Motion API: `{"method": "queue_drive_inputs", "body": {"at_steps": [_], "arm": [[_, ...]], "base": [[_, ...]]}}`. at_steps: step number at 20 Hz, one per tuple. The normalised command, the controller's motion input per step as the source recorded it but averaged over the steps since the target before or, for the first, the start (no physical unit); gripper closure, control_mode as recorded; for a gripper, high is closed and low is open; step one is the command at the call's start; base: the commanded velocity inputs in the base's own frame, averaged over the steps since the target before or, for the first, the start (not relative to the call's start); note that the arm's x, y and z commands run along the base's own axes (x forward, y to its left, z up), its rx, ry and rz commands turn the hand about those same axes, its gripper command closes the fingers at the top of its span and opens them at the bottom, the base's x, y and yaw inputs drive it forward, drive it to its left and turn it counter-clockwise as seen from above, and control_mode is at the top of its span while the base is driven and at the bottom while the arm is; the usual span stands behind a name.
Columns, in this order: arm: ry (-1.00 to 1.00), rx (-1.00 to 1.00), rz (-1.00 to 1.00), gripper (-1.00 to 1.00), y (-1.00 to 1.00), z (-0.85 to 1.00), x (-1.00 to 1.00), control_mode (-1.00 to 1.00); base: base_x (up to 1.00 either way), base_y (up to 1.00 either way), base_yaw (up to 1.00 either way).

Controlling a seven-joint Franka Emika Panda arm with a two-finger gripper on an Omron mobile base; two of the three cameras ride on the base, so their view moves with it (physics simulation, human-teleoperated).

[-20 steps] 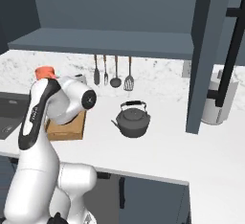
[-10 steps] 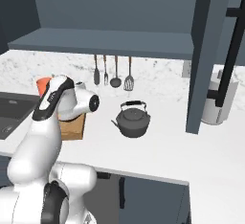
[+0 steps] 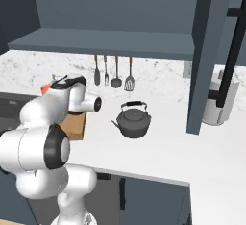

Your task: Pick the kettle from the counter and place it on the tray. Then pick the mug from the cabinet and place it on the tray. Then close the cabinet doors.

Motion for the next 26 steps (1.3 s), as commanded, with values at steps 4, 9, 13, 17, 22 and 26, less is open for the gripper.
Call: {"method": "queue_drive_inputs", "body": {"at_steps": [4,9,13,17,22,26], "arm": [[0.00,0.00,0.09,1.00,0.00,-0.32,0.61,-1.00],[0.00,-0.02,0.03,1.00,0.00,-0.32,0.56,-1.00],[0.00,-0.09,0.00,1.00,0.07,-0.44,0.50,-1.00],[0.00,-0.14,0.00,1.00,0.26,-0.55,0.39,-1.00],[0.00,-0.11,0.00,1.00,0.35,-0.42,0.32,-1.00],[0.00,-0.05,0.00,1.00,0.31,-0.39,0.34,-1.00]], "base": [[0.00,0.00,0.00],[0.00,0.00,0.00],[0.00,0.00,0.00],[0.00,0.00,0.00],[0.00,0.00,0.00],[0.00,0.00,0.00]]}}
